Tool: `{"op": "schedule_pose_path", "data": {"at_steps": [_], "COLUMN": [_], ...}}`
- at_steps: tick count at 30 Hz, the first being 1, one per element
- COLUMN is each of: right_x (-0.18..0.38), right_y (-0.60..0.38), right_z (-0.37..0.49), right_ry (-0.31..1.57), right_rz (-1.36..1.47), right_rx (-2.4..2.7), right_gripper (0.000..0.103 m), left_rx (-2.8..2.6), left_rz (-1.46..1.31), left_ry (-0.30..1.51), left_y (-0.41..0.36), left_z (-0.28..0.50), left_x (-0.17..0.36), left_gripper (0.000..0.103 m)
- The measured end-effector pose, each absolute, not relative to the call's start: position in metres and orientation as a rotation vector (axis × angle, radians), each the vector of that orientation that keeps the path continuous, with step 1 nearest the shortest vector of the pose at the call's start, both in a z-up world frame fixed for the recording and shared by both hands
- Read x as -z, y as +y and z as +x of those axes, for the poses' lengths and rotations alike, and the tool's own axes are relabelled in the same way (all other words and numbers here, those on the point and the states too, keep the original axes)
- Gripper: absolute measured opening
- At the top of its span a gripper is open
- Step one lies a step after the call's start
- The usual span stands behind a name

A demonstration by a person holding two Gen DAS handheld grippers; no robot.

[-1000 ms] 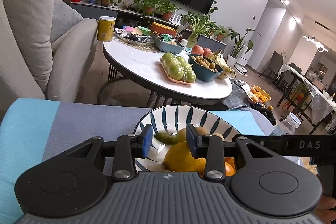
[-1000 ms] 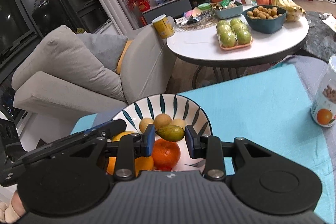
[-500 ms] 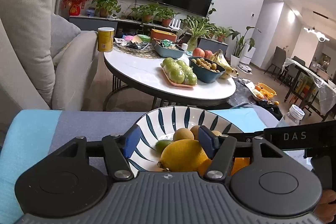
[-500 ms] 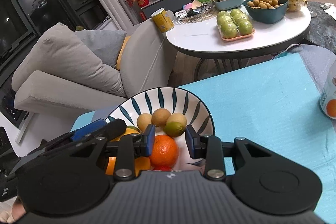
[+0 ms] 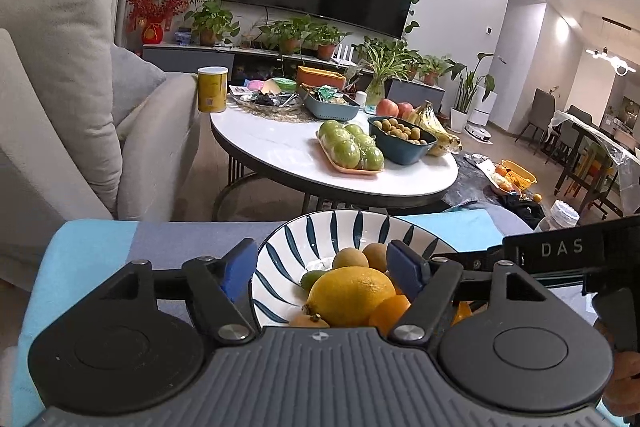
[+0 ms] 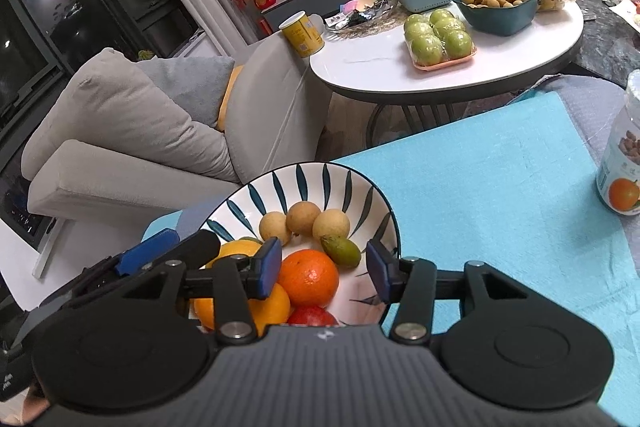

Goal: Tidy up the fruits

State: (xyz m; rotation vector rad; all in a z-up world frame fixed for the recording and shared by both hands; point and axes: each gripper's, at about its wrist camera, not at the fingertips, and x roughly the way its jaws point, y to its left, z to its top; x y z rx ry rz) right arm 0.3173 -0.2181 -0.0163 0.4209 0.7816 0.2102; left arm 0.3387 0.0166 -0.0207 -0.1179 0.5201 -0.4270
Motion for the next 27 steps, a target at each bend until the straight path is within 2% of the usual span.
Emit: {"op": "schedule_pose_path", "data": {"at_steps": [18,27], "right_x": [-0.018,-0.04], "right_y": [-0.209,-0.204], "right_z": [0.295,0.266], "right_ry": [0.758,0.74], "right_rz": [0.355,0.294], "right_rx": [-0.233,-0.238], "right_gripper": [0.068,0.068], "left_rx": [0.375,0.344], "left_rz": [-0.138,-0.13], "left_ry": [0.496,0.446], "left_y": [0.032,0.035], "left_z": [0.298,0.263], "left_x": [-0.01,-0.034], "left_gripper": [0.072,0.079]}}
